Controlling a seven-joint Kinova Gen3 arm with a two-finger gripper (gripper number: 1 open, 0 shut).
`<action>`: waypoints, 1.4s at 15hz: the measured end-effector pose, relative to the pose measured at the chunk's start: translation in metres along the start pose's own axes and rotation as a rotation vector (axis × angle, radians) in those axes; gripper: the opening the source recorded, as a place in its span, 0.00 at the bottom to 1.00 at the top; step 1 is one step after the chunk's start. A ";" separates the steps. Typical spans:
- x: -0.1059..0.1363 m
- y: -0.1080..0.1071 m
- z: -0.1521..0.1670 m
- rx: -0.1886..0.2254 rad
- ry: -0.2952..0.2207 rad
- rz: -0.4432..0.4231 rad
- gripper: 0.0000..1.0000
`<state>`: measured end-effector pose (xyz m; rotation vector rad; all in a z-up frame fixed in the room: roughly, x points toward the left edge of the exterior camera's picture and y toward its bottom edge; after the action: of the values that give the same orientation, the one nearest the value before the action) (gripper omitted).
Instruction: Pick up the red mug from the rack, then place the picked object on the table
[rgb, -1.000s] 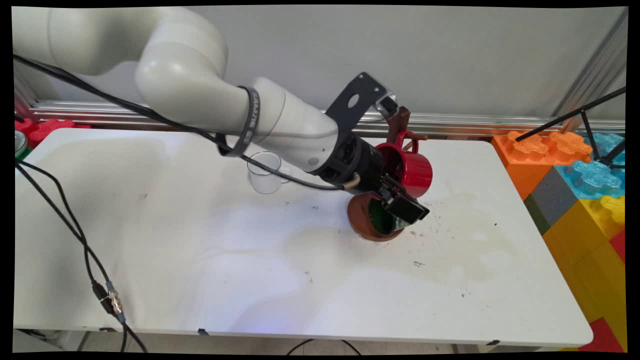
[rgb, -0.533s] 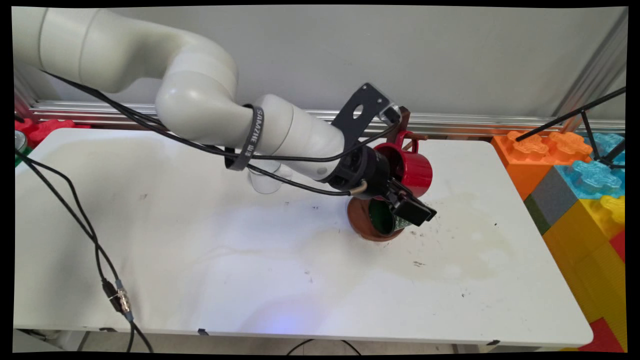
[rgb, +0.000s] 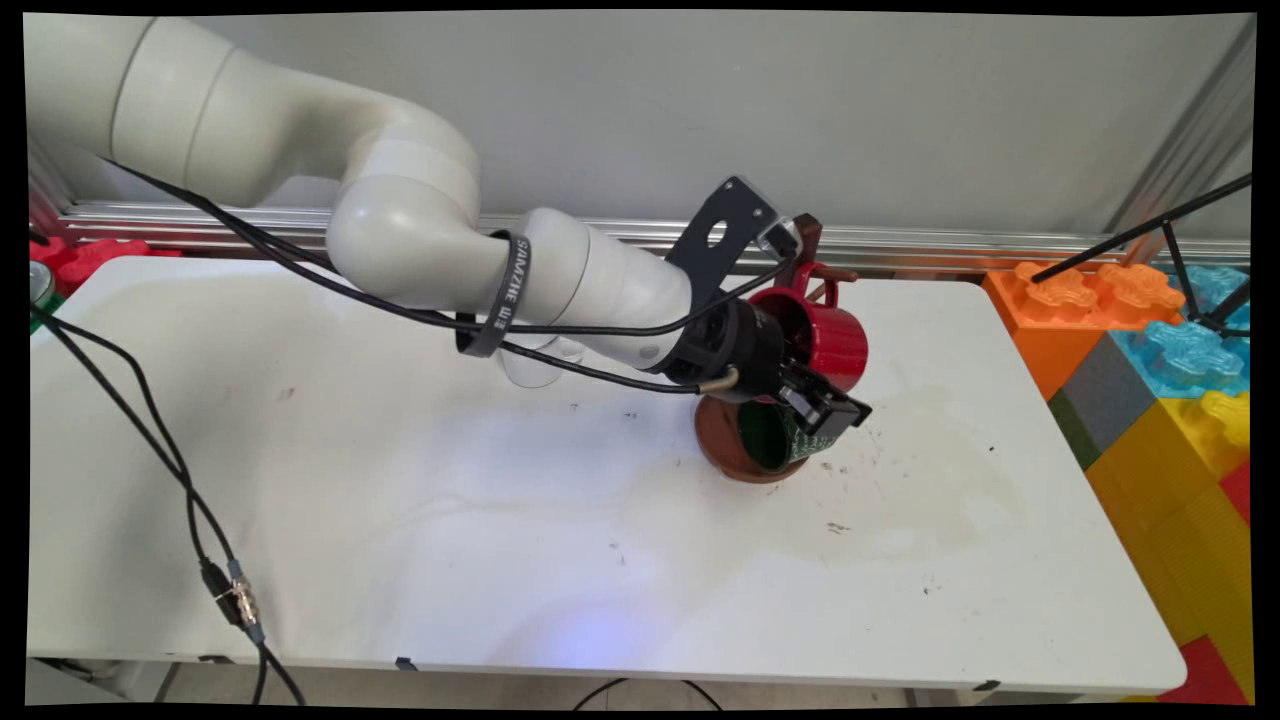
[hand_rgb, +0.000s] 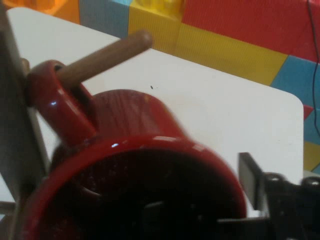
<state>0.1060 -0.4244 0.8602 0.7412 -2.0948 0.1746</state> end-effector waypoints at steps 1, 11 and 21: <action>0.000 0.000 0.000 -0.001 0.003 0.001 0.00; 0.000 0.003 -0.006 -0.016 0.043 0.022 0.00; 0.019 0.019 -0.030 -0.061 0.105 0.067 0.00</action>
<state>0.1079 -0.4059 0.8961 0.6132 -2.0167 0.1822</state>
